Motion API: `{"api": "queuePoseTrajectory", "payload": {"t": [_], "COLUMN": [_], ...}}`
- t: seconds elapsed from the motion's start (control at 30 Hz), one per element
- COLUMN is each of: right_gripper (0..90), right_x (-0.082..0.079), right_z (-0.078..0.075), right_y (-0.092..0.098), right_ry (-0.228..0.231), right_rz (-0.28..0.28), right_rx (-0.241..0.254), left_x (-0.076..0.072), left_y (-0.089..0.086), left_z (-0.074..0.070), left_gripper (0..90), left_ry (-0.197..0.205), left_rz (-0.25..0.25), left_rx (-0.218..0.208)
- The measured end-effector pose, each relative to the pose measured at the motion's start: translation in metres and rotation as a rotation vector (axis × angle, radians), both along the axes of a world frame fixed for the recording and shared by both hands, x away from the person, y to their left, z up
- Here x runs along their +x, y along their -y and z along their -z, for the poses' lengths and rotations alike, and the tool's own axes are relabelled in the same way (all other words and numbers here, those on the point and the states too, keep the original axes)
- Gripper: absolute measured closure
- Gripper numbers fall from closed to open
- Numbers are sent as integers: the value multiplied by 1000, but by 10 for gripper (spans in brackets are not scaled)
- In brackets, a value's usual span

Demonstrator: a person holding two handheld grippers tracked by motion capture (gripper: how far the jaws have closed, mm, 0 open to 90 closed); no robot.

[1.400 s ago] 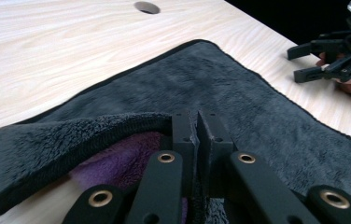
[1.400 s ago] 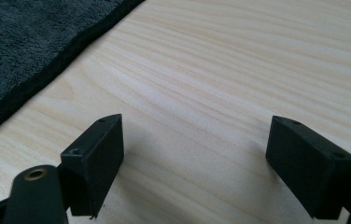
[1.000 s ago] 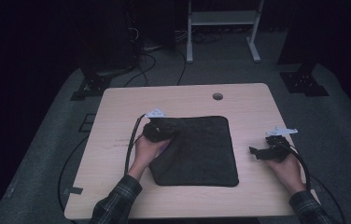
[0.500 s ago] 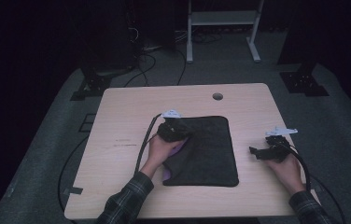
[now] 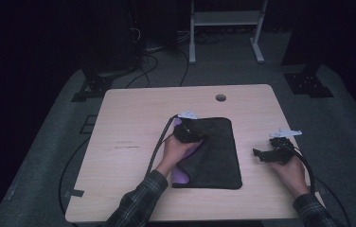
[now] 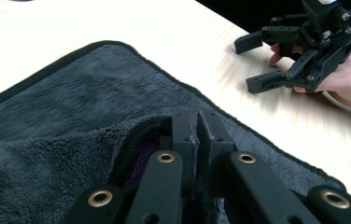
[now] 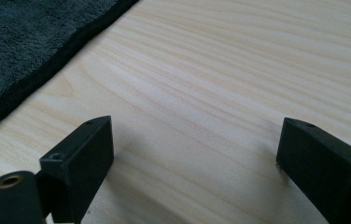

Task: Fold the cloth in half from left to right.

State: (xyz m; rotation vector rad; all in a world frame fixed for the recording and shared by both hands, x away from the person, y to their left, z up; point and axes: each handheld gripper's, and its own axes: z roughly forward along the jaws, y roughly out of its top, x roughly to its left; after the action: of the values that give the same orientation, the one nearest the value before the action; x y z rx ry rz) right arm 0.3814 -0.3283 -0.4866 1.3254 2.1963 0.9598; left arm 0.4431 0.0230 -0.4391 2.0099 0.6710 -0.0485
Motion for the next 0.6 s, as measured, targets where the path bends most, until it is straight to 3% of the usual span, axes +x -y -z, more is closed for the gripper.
{"api": "queuePoseTrajectory", "payload": {"t": [0.6], "right_gripper": [101], "right_x": [0], "right_z": [0], "right_y": [0], "right_ry": [0], "right_rz": [0], "right_rx": [0], "left_x": [11], "left_y": [49], "left_z": [7], "left_gripper": [859], "left_ry": [-36], "left_rz": [47], "left_rx": [-11]}}
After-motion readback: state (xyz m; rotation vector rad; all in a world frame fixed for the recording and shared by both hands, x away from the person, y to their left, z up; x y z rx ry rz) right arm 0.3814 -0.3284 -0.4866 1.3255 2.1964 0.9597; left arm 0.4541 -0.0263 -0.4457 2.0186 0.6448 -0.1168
